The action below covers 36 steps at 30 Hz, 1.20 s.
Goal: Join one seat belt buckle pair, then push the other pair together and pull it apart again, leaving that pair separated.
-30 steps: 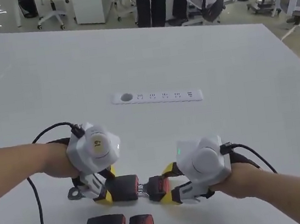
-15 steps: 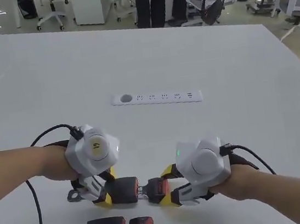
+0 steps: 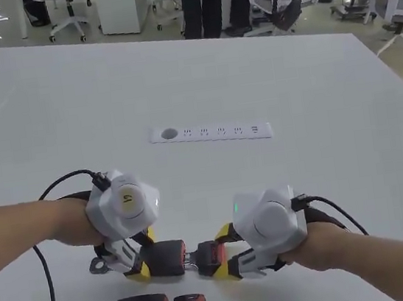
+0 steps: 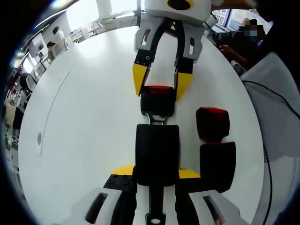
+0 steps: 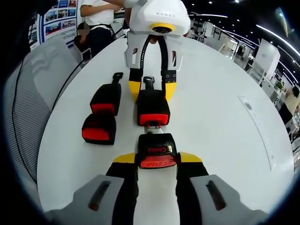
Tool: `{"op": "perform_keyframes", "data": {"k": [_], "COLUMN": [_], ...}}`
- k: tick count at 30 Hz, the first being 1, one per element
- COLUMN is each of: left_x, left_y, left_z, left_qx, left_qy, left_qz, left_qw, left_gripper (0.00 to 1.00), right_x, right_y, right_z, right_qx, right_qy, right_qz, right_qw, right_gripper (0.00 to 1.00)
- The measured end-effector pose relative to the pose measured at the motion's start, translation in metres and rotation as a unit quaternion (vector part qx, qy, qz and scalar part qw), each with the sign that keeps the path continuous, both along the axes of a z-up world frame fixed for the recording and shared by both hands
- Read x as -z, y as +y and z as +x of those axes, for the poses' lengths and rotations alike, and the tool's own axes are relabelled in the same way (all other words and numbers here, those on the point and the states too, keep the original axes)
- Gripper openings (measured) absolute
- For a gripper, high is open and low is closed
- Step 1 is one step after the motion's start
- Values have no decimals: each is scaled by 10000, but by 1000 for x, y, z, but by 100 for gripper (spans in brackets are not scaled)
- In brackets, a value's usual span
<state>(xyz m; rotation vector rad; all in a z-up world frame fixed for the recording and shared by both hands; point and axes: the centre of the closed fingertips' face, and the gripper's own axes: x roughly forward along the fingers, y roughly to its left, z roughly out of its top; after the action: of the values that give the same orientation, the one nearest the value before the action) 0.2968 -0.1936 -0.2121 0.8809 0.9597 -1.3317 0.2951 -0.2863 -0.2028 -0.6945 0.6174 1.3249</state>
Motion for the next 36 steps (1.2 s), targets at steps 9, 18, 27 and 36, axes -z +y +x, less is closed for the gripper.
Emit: {"op": "perform_keyframes", "data": {"k": [9,18,27,36], "left_x": [0,0,0,1], "left_y": [0,-1,-1,-1], "left_z": [1,-1,-2,0], "left_qx": [-7,19,37,64], "left_qy": [3,-2,7,-3], "left_qz": [12,19,0,38], "left_qw": [10000,10000,10000,10000], "left_gripper": [31,31,31,31], "right_x": [0,0,1,1], "right_y": [4,5,6,8], "right_z": [-1,0,1,1], "right_qx": [43,13,18,15], "right_qy": [30,1,16,12], "right_qz": [11,-23,-45,-44], "right_qw": [10000,10000,10000,10000], "right_gripper": [28,28,28,28]}}
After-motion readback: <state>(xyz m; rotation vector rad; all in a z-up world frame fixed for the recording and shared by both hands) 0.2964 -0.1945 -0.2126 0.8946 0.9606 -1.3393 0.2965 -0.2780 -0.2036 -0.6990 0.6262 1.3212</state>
